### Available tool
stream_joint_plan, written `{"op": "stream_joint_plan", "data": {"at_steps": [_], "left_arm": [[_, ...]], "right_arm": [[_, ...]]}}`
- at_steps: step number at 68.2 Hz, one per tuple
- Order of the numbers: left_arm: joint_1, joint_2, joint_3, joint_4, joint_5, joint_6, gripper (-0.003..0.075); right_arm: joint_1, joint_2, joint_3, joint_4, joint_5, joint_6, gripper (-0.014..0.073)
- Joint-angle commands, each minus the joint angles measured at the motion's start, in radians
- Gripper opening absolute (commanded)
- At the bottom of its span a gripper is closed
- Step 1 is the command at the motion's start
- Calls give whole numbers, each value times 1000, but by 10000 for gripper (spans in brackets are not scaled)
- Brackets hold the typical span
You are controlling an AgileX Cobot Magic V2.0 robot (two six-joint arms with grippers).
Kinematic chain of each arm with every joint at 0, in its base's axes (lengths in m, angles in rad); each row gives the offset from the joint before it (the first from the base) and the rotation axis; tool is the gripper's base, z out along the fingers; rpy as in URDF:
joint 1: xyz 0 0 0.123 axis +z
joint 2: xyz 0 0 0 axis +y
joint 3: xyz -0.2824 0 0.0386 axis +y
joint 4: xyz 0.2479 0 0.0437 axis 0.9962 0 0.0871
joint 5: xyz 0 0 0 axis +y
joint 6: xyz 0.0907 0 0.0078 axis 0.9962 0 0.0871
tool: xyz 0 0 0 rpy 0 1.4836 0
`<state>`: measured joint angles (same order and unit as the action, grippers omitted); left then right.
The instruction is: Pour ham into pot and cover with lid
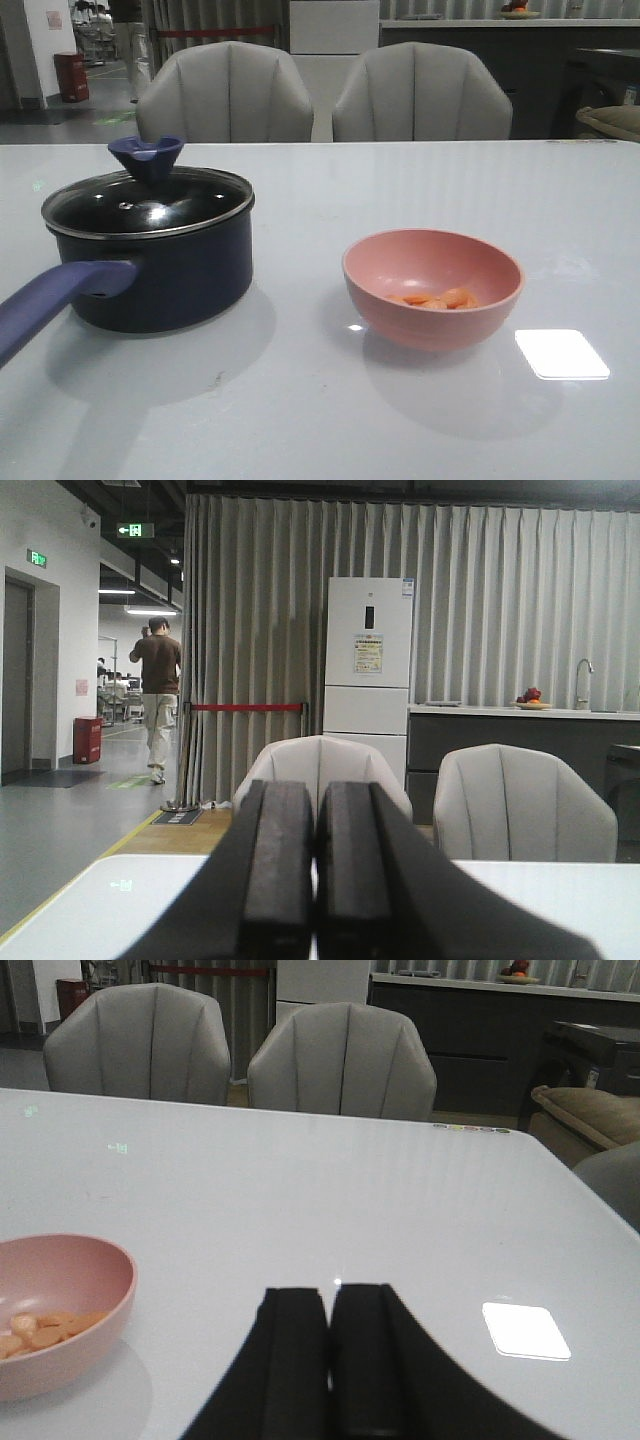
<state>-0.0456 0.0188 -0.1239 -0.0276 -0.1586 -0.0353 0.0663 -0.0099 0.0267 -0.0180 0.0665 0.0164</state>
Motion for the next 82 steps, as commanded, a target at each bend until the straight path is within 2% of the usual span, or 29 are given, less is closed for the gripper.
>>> {"op": "stream_joint_plan", "data": {"at_steps": [1, 10, 17, 41, 45, 49, 55, 60, 64, 82], "left_arm": [[-8, 74, -157, -1, 93, -8, 121], [-8, 188, -288, -1, 306, -8, 120], [-8, 251, -316, -3, 421, -8, 121], [-8, 350, -311, -3, 393, -8, 136], [-8, 357, -311, -3, 397, -8, 191], [-8, 366, -311, -3, 408, -8, 299], [-8, 380, -311, -3, 413, -8, 517], [-8, 395, -317, -3, 416, -8, 627], [-10, 418, -336, -5, 441, -8, 657], [-96, 671, -558, -9, 662, -8, 658]], "right_arm": [[-7, -20, -5, -14, -84, 1, 146], [-7, -20, -5, -14, -84, 1, 146], [-7, -20, -5, -14, -84, 1, 146], [-7, -20, -5, -14, -84, 1, 146], [-7, -20, -5, -14, -84, 1, 146], [-7, -20, -5, -14, -84, 1, 146], [-7, -20, -5, -14, -84, 1, 146], [-7, -20, -5, -14, -84, 1, 146], [-7, -20, -5, -14, -84, 1, 146], [-7, -20, -5, -14, -84, 1, 146]]}}
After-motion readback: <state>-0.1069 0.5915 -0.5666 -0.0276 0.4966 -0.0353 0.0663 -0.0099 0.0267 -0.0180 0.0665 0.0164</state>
